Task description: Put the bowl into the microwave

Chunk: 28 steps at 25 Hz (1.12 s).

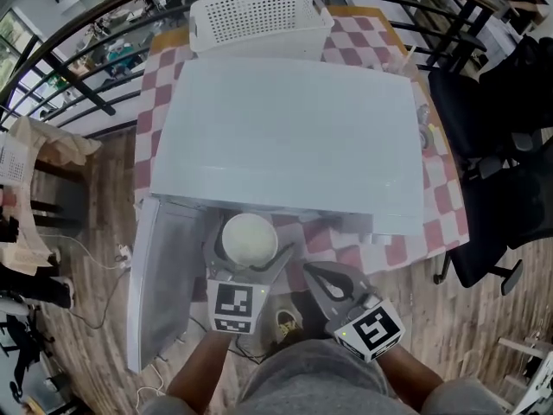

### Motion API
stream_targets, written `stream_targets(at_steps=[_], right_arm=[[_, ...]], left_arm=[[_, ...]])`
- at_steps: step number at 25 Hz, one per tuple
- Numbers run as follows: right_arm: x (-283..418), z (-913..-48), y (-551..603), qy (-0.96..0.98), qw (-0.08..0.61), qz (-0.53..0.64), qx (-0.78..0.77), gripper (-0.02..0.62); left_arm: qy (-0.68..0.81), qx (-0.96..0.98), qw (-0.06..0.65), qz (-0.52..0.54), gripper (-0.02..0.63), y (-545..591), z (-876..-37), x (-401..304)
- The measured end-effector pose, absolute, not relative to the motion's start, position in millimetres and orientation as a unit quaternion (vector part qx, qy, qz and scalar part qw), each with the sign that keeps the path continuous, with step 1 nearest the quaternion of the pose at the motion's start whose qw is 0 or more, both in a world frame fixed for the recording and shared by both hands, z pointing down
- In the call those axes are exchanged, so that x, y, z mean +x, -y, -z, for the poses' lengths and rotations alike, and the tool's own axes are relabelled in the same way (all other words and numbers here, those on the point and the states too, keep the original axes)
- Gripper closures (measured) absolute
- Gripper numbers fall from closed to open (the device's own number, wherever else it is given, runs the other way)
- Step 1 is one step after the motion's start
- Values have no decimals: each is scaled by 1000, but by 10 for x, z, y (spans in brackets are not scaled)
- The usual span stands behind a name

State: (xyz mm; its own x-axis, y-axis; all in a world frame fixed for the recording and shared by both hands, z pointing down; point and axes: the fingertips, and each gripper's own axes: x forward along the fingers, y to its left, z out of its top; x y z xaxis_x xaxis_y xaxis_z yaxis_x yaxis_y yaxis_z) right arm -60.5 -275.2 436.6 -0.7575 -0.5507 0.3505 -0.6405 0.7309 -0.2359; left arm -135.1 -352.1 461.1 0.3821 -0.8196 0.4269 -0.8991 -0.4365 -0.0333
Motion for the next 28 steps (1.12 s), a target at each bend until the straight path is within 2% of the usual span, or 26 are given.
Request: stream_targets(at_steps=[9,16,28], right_arm=[[-599,-4457,2860,923,129,-180,314,597],[-555,-4546,2878,919,154,-199,303,597],[-527,-4536,3006,925,131,-194,298,597]], left_arm=[[505,817,110,-257,40,4068,-5071,-1255],[511,798,117,-297,38,4383,-5280,-1271],[498,794,145,-317,38,4637,-5487,-1177]])
